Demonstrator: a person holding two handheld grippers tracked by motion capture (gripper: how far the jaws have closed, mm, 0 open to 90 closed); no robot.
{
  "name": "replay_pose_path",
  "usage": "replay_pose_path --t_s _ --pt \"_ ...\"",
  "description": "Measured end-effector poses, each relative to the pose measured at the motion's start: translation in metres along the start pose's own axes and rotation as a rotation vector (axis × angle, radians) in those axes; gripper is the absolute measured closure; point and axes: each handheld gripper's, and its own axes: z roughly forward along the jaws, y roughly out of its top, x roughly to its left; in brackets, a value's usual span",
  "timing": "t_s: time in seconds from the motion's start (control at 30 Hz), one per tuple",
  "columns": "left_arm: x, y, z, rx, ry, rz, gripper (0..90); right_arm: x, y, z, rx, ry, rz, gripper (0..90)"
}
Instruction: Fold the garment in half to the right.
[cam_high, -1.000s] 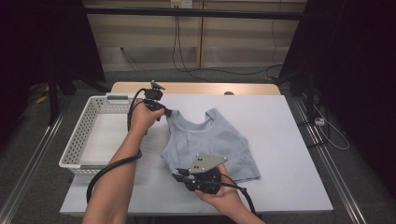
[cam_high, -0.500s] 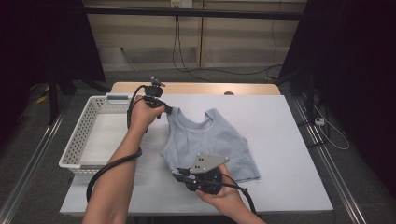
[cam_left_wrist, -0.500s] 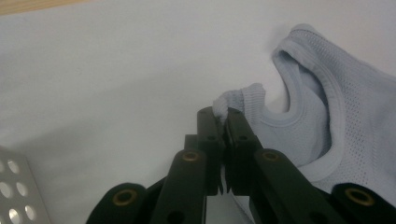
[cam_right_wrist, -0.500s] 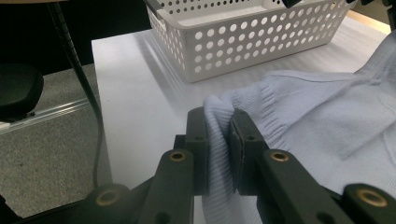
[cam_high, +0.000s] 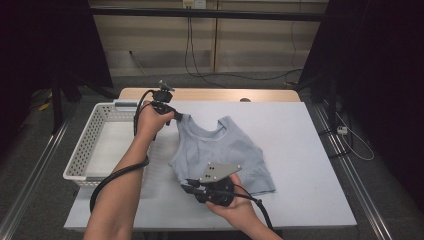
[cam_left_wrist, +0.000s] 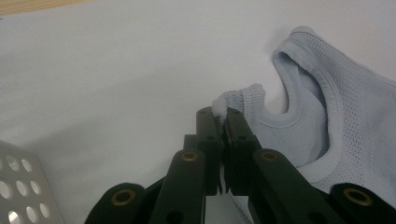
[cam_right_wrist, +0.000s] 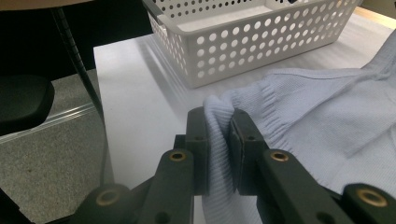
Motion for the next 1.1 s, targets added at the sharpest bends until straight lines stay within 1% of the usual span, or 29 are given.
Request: replay_pose_path --t_s 0.13,0.27,0.37,0.53,0.6,0.8,0.9,1.1 --pt "0.003 0.001 -0.003 0.003 -0.008 0.001 86.7 0.001 0.004 0.002 0.0 0.001 -0.006 80.2" --pt "0.007 0.001 -0.008 0.005 -0.004 -0.001 86.8 0.003 0.007 0.006 0.0 0.012 -0.006 80.2" --pt "0.009 0.001 -0.012 0.0 0.004 -0.006 86.7 0.004 0.01 0.009 -0.003 0.025 -0.007 80.1" --pt "0.012 0.0 -0.017 -0.004 0.017 -0.012 86.7 0.007 0.014 0.012 -0.006 0.027 -0.014 80.2" --pt "0.013 -0.001 -0.02 -0.003 0.02 -0.006 86.8 0.008 0.016 0.012 -0.007 0.034 -0.016 80.2" --pt "0.014 -0.001 -0.028 -0.008 0.036 -0.019 86.7 0.01 0.019 0.013 -0.014 0.043 -0.02 80.2" --pt "0.015 -0.002 -0.03 -0.007 0.04 -0.016 86.7 0.01 0.02 0.014 -0.016 0.049 -0.024 80.1" --pt "0.017 -0.004 -0.031 -0.009 0.047 -0.025 86.8 0.01 0.021 0.015 -0.017 0.056 -0.026 80.1"
